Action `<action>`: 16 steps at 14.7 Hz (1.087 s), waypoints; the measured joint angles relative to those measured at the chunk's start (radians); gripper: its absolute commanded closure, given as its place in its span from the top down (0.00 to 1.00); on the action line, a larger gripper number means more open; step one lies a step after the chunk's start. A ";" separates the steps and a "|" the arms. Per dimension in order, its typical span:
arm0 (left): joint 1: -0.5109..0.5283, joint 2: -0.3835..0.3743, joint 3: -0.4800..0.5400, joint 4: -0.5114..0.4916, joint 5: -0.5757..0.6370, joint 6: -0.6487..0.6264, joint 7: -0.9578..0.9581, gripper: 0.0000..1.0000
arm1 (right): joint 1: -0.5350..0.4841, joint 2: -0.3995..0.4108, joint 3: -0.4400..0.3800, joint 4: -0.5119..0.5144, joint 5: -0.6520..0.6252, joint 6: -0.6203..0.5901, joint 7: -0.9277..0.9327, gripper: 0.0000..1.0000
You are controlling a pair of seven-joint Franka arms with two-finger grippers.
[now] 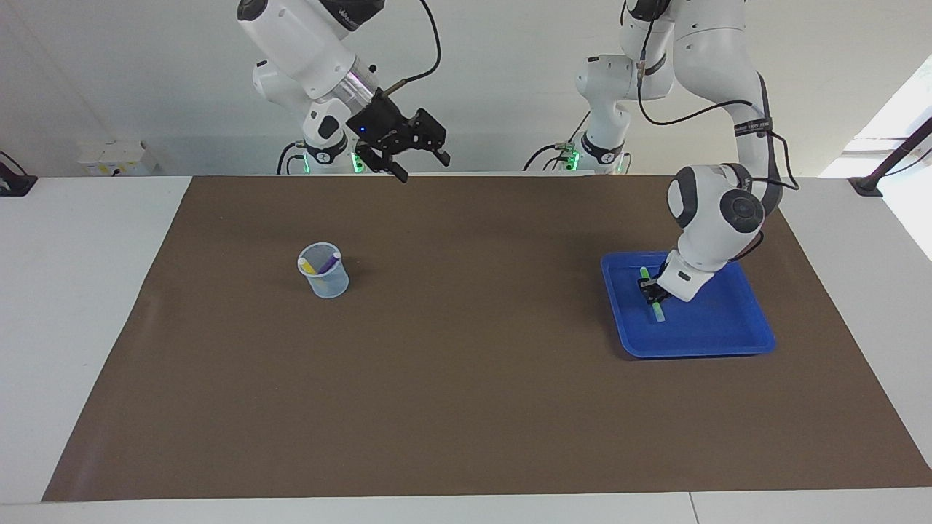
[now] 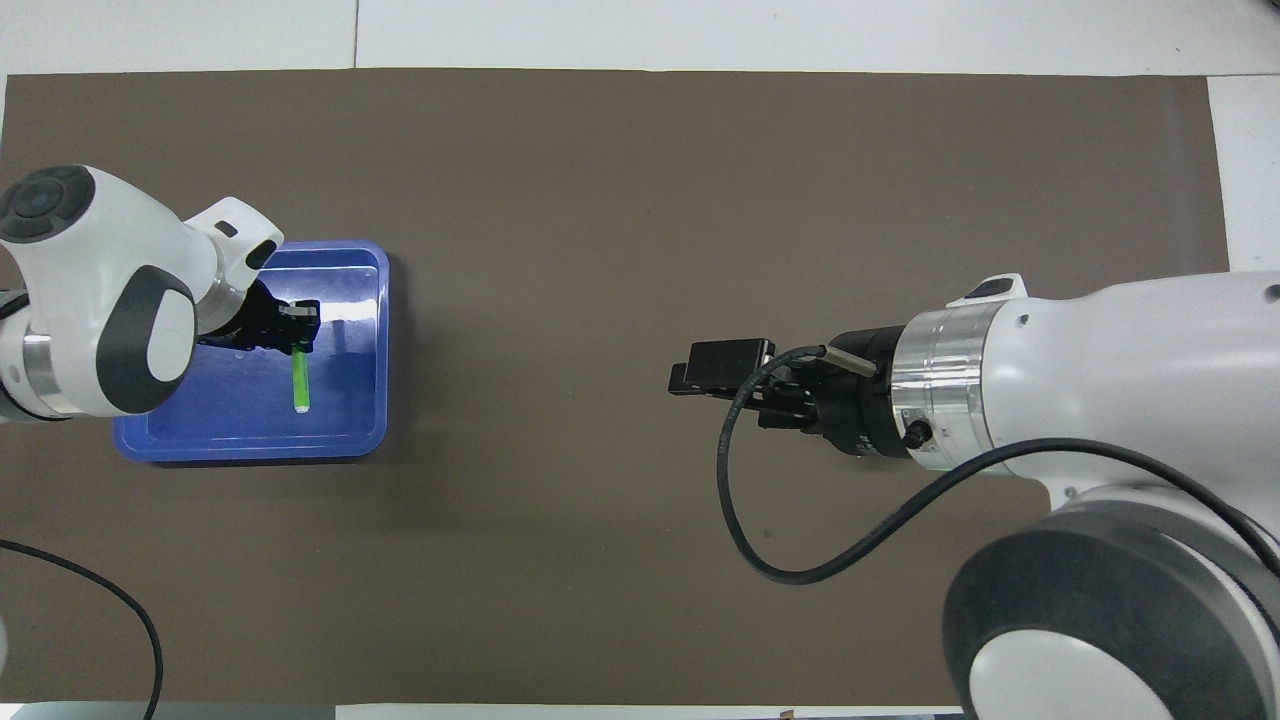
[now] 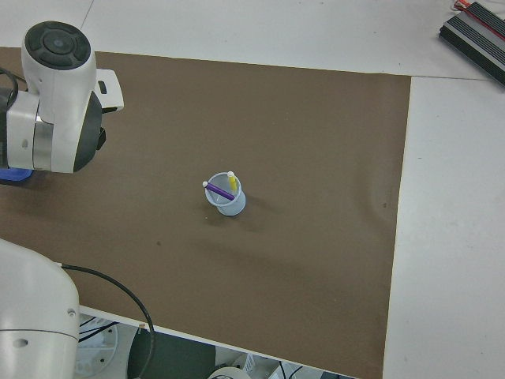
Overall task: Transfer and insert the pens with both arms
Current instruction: 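Lift the green pen with the left gripper toward the right gripper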
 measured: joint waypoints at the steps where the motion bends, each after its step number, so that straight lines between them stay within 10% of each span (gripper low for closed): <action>1: 0.000 -0.023 0.000 0.033 -0.037 -0.058 -0.057 0.00 | 0.004 0.001 0.000 -0.002 0.010 0.007 0.021 1.00; 6: -0.003 -0.105 -0.007 0.173 -0.234 -0.265 -0.458 0.00 | 0.004 0.001 -0.005 -0.016 0.100 0.064 0.042 1.00; 16: -0.155 -0.220 -0.020 0.187 -0.525 -0.283 -1.171 0.00 | 0.066 0.002 0.020 -0.040 0.144 0.245 0.136 1.00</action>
